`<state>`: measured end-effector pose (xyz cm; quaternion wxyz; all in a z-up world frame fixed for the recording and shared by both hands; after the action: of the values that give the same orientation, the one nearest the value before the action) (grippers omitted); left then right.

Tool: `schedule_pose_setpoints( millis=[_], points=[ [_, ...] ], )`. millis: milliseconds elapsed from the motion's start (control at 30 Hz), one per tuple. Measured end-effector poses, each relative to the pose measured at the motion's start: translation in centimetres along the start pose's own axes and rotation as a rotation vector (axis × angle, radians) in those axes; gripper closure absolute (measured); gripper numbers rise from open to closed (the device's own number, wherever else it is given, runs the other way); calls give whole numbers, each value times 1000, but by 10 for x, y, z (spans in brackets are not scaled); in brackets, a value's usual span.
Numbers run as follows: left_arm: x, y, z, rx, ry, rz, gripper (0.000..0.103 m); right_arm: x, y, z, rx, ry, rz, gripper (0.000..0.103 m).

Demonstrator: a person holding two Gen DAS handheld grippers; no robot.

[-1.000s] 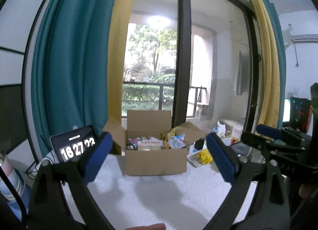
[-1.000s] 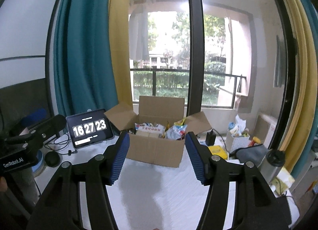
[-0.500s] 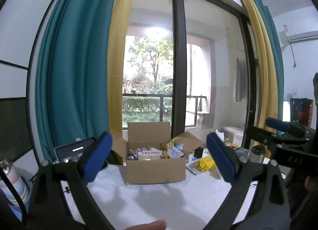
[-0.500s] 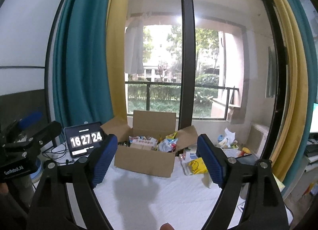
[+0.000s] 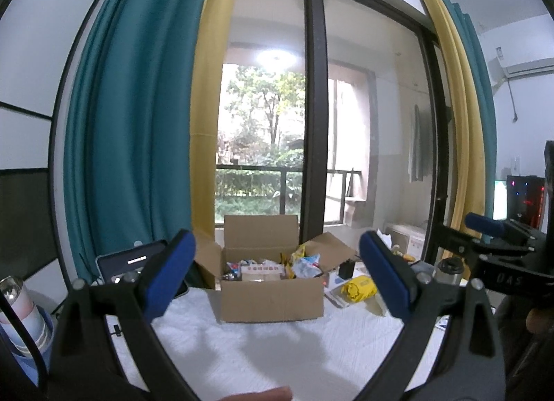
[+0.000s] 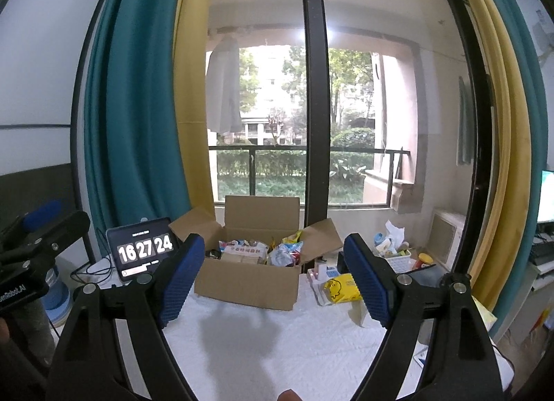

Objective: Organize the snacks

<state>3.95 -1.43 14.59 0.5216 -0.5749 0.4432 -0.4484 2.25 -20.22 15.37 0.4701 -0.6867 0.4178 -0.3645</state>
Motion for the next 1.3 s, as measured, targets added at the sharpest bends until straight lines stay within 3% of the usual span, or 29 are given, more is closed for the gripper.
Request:
schedule_pose_setpoints(
  millis=[1300],
  points=[
    [3,1,-10,-22,-1,-14,6,-8,-3,-4,-6,-1,-6,18]
  ],
)
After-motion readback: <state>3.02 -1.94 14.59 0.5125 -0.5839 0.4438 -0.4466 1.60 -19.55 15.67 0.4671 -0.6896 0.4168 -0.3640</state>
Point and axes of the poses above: each gripper's, at about its wrist camera, not at the fingertips, and z roughly the way its jaws point, x to its right, y to its underside, the point moved 1 cm from there along z, roughly the way its jaws point, and after that the axes turned 14 degrees about -y, right-handed, at the moved point
